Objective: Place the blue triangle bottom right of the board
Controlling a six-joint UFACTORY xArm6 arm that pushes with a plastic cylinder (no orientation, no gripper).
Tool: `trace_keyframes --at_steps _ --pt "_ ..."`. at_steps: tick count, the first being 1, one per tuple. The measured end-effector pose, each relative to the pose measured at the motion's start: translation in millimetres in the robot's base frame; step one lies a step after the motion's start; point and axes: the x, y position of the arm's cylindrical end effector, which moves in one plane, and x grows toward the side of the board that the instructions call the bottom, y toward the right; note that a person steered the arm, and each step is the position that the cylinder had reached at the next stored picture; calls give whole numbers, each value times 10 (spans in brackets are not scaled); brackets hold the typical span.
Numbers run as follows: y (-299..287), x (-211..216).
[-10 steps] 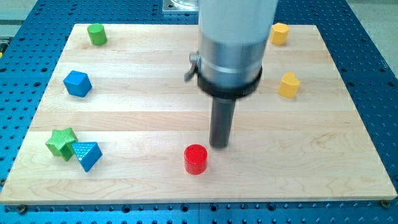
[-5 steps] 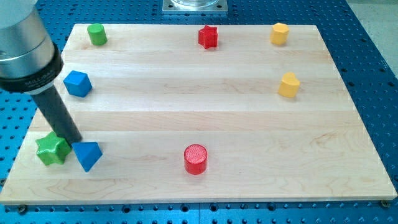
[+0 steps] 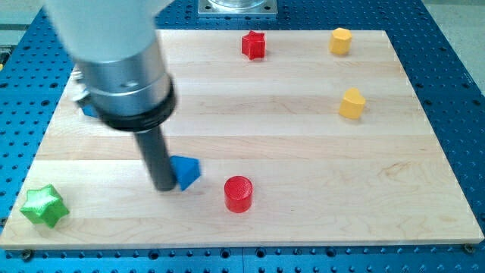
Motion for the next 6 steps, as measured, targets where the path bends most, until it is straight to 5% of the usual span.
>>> trace_keyframes --at_steps 2,5,6 --pt "1299 -259" --pt "2081 -801" --pt "2391 -193"
